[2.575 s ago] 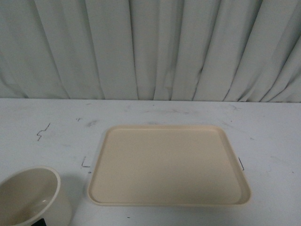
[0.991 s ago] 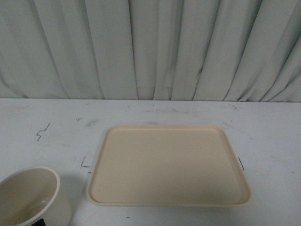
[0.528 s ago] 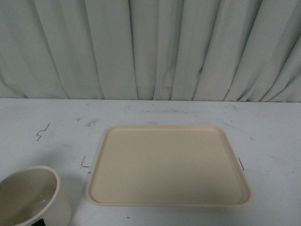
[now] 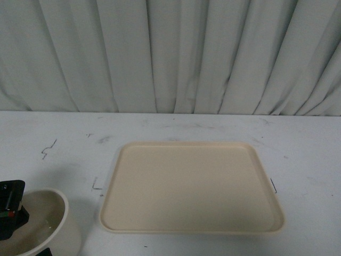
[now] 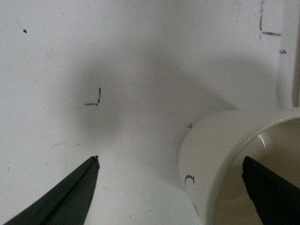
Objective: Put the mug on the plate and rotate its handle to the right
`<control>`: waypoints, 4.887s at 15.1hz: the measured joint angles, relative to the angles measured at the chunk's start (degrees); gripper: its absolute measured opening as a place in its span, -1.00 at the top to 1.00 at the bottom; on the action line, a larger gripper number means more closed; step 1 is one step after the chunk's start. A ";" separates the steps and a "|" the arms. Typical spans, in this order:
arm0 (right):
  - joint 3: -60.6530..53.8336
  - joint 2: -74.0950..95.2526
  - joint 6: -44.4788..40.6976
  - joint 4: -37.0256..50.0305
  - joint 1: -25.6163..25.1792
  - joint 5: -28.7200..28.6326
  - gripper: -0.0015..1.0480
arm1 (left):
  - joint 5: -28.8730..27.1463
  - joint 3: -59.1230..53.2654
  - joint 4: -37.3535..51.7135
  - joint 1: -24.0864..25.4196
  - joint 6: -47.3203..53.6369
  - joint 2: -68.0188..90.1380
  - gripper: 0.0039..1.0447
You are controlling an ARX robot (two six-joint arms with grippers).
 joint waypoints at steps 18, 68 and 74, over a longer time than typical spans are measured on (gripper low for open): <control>0.00 0.00 0.00 0.00 0.00 0.00 -0.88 | 3.96 26.27 -12.24 -16.26 12.74 7.04 0.95; 0.00 0.00 0.00 0.00 0.00 0.00 -0.88 | 0.39 -34.05 31.69 -1.62 4.17 -63.25 0.97; 0.00 0.00 0.00 0.00 0.00 0.00 -0.88 | 0.42 -34.05 20.63 -1.62 4.17 -74.55 0.97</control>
